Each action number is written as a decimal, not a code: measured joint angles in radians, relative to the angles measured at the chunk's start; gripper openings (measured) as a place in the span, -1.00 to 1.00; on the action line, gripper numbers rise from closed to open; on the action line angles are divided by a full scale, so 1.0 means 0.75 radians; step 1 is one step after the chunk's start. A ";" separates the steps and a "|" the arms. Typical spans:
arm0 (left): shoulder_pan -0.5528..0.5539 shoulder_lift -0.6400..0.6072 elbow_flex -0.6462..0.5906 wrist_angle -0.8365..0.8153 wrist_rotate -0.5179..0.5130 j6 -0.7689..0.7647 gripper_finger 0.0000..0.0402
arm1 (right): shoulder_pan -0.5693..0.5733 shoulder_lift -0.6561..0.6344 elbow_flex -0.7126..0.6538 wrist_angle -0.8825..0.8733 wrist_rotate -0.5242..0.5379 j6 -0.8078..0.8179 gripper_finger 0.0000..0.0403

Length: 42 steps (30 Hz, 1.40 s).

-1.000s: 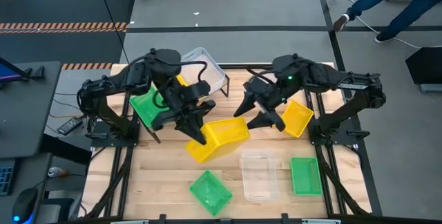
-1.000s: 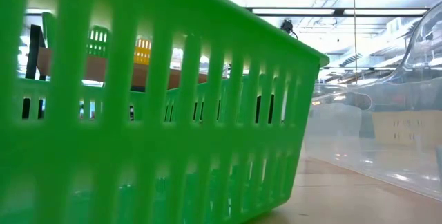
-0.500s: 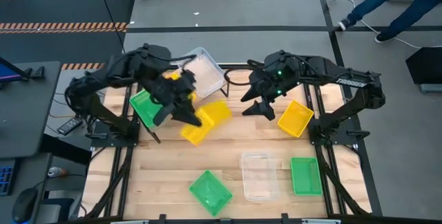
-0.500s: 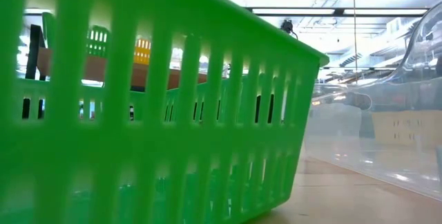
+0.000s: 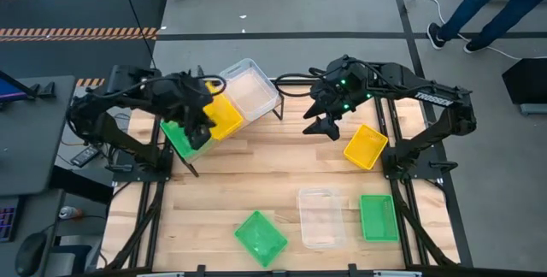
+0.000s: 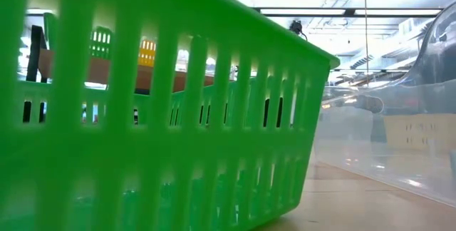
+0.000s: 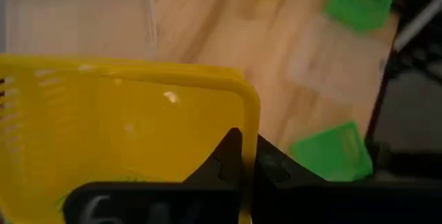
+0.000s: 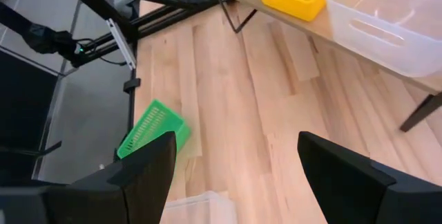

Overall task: Stack baskets on shelf by color
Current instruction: Stack the left yellow bin on top of the yellow bin on the shelf

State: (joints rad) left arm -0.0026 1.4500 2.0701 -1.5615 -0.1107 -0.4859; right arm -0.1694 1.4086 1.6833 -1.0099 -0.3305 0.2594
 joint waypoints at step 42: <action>0.218 0.048 -0.298 -0.016 -0.128 -0.066 -0.97 | -0.037 -0.001 0.000 -0.382 0.109 -0.138 0.52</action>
State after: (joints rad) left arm 0.1608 1.4860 1.8464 -1.5733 -0.2071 -0.5356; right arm -0.1968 1.4082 1.6833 -1.2964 -0.2485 0.1560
